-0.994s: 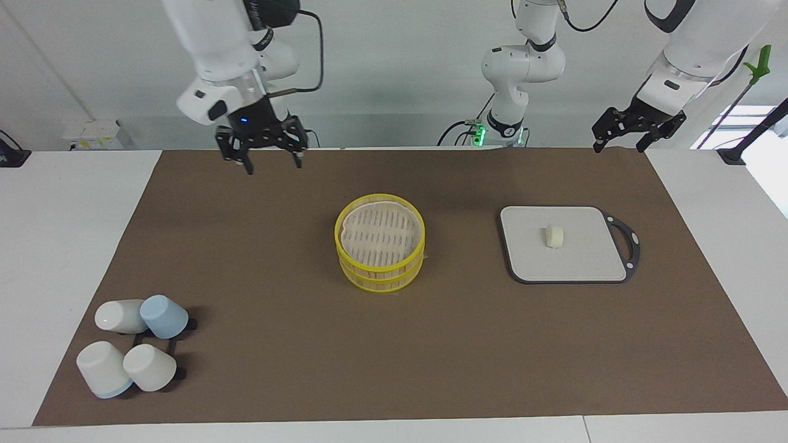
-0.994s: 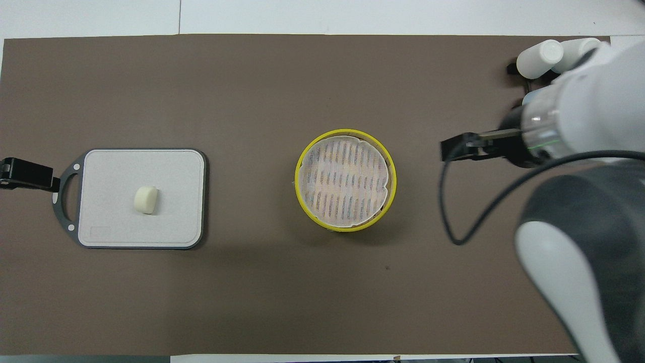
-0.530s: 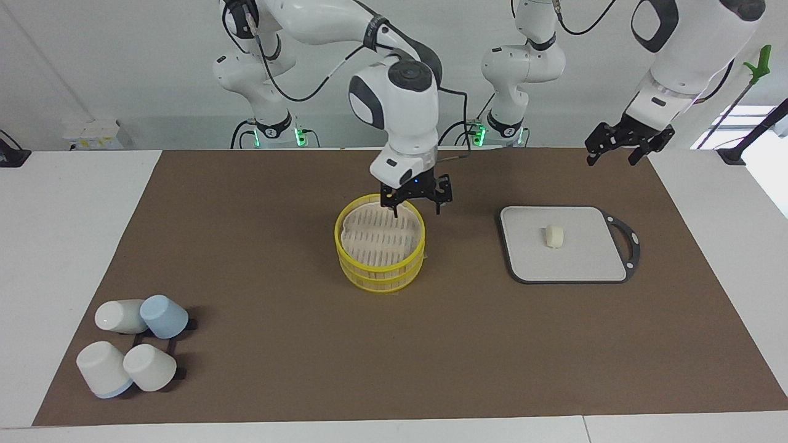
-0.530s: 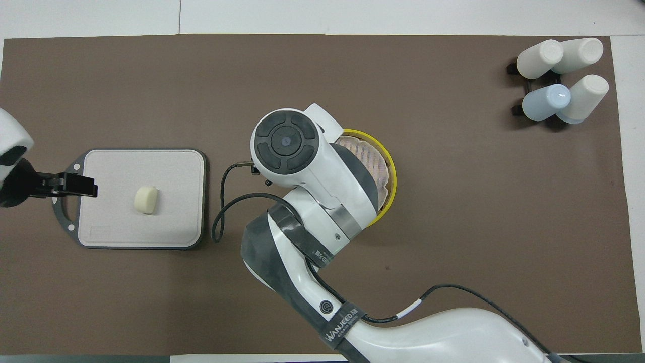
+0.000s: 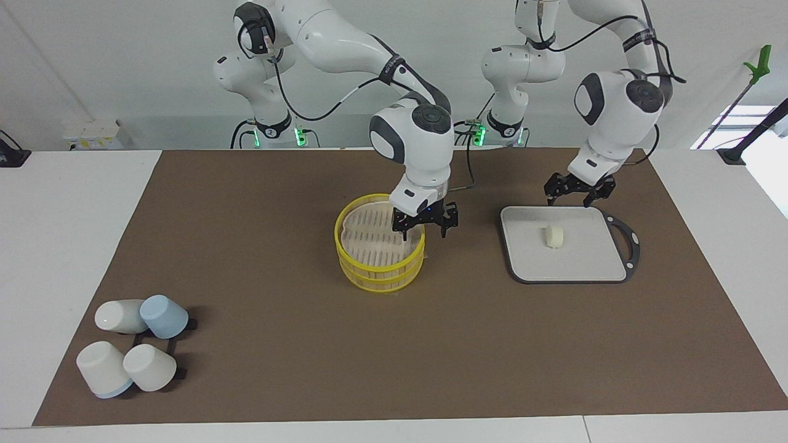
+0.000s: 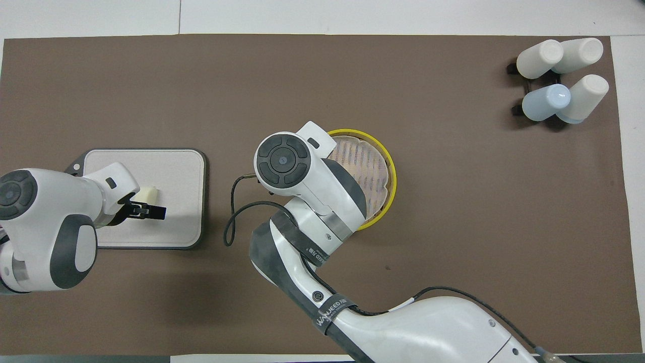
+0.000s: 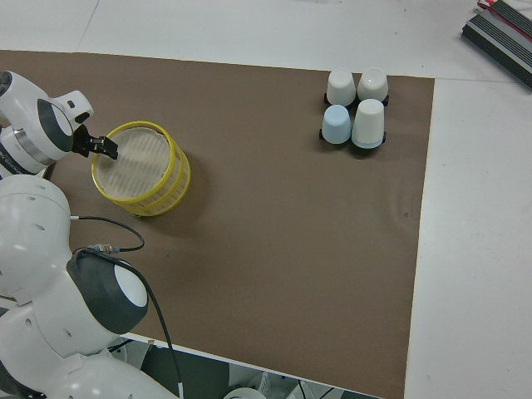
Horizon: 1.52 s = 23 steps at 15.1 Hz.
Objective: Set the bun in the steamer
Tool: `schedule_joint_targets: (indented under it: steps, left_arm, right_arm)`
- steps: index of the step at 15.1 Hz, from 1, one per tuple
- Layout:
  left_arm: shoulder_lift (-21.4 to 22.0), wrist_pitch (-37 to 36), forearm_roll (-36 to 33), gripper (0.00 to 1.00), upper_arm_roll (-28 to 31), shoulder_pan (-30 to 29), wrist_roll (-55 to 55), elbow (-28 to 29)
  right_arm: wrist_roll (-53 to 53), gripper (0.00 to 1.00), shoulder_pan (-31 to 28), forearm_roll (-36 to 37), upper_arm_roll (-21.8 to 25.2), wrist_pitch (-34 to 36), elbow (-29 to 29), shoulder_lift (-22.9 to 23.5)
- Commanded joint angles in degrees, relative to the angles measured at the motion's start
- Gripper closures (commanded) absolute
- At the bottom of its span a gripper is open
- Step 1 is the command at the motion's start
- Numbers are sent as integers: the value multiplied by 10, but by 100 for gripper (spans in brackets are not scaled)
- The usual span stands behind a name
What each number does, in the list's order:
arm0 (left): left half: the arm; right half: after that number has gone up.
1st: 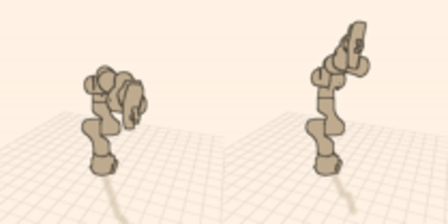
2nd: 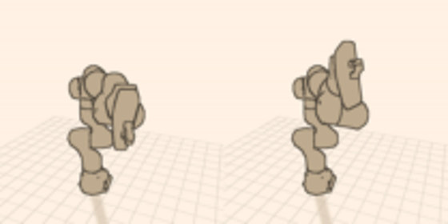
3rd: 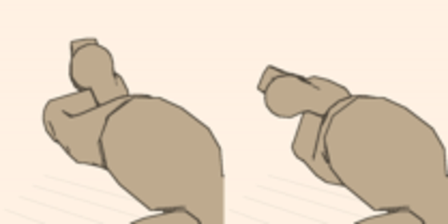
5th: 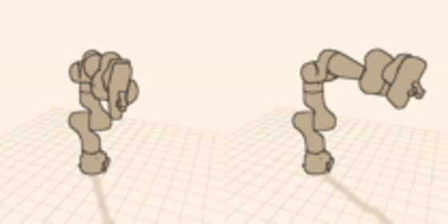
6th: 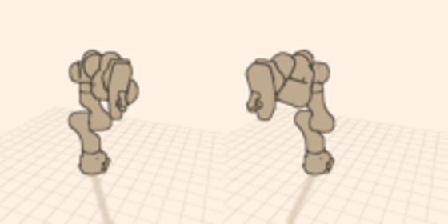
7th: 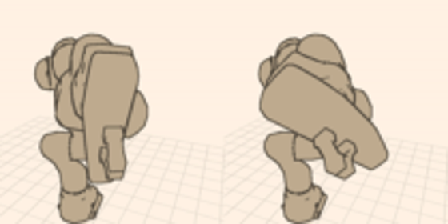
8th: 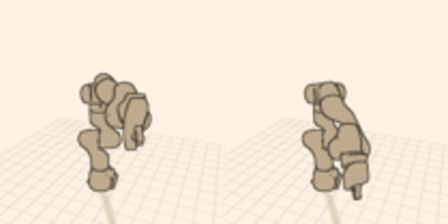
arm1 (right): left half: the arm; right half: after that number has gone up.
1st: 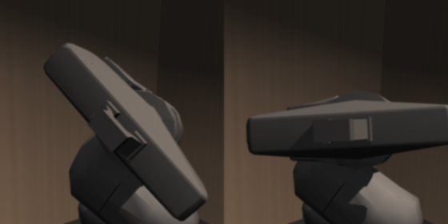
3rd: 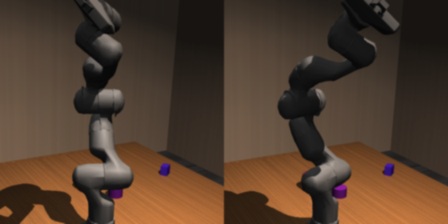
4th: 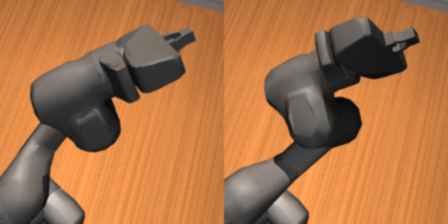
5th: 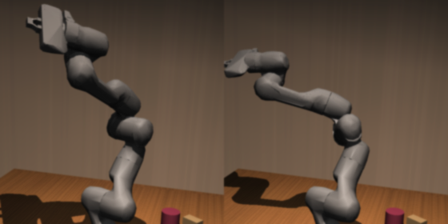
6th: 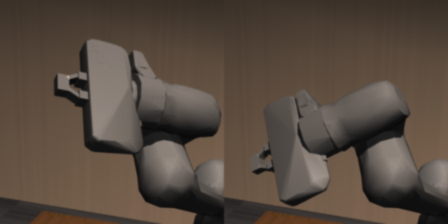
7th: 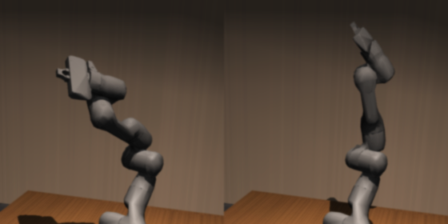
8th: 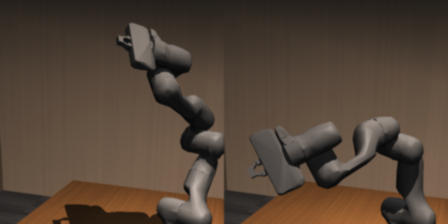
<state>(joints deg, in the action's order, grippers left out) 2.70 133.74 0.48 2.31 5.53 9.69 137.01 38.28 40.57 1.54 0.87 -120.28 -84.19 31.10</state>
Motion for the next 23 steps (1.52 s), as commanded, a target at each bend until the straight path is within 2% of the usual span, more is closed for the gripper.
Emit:
schedule_joint_targets:
  steps: [1,2,3,4,5,7,8,11,12,15,17,18,20,21,23]
  left_arm:
    - [-25,42,-7,1,6,4,34,1]
    - [-30,51,-7,1,6,3,43,1]
    - [-32,53,-7,2,6,3,44,1]
    - [-33,54,-7,15,6,3,44,1]
    - [-33,54,-7,39,6,3,43,1]
    - [-33,54,-7,81,6,2,38,1]
    - [-33,54,-7,100,6,-2,38,0]
    - [-35,29,1,100,6,-1,30,-19]
    - [-35,-15,21,100,6,4,22,-51]
    - [-63,-230,62,100,2,21,-46,-240]
    - [-115,-318,73,100,2,63,-163,-375]
    - [-131,-332,82,100,2,90,-227,-420]
    - [-153,-328,83,100,2,157,-348,-466]
    - [-160,-308,83,100,2,198,-404,-467]
    - [-179,-219,77,100,2,270,-495,-461]
  right_arm:
    - [6,90,0,-2,0,-7,-25,-20]
    - [6,100,0,-2,0,5,-20,-20]
    - [6,100,1,-2,0,17,-13,-21]
    - [5,100,0,-1,0,32,2,-21]
    - [3,100,-5,-2,0,52,21,-17]
    - [-2,100,-15,1,4,80,31,-17]
    - [-15,100,-39,0,2,95,49,-20]
    - [-154,100,-102,-1,3,214,89,-47]
    - [-213,100,-129,-4,3,244,90,-74]
    - [-344,100,-195,8,5,352,86,-119]
    - [-370,100,-211,21,7,381,75,-126]
    - [-379,100,-216,34,7,388,66,-132]
    - [-411,100,-226,48,8,396,63,-133]
    - [-427,100,-239,49,8,399,60,-134]
    - [-455,100,-261,48,7,398,56,-134]
